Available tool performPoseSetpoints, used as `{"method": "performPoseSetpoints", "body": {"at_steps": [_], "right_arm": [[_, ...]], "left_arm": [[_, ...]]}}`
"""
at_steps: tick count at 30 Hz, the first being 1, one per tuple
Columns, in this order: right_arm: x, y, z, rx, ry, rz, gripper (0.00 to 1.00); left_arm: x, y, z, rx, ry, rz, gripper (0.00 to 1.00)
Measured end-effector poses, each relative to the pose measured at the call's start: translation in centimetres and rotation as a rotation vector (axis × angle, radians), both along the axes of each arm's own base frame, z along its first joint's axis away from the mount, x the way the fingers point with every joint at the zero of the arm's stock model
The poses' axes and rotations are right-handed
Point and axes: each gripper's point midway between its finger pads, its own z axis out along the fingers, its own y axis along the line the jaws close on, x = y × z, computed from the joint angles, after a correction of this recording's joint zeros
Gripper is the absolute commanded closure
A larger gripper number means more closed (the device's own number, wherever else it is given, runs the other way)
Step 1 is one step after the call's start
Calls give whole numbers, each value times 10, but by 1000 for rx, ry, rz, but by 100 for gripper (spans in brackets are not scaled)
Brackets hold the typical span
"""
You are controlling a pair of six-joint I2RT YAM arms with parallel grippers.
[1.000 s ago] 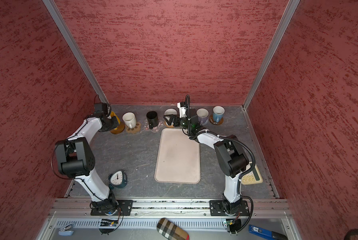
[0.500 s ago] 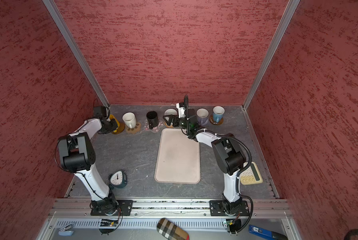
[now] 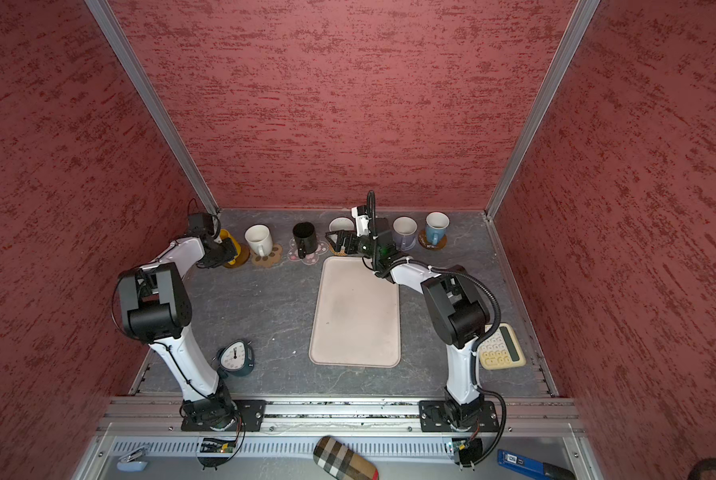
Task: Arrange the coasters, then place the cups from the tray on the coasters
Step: 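Lower the yellow mug onto the wooden coaster and open the left gripper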
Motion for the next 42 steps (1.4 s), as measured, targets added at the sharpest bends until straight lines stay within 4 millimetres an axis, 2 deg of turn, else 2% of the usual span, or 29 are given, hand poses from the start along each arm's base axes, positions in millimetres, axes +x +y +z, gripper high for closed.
{"method": "performPoseSetpoints", "body": {"at_steps": [26, 42], "right_arm": [[-2, 1, -1, -4, -5, 15, 1], [-2, 1, -1, -4, -4, 15, 1]], "left_arm": [[5, -8, -7, 80, 36, -45, 100], [8, -8, -6, 92, 30, -45, 69]]}}
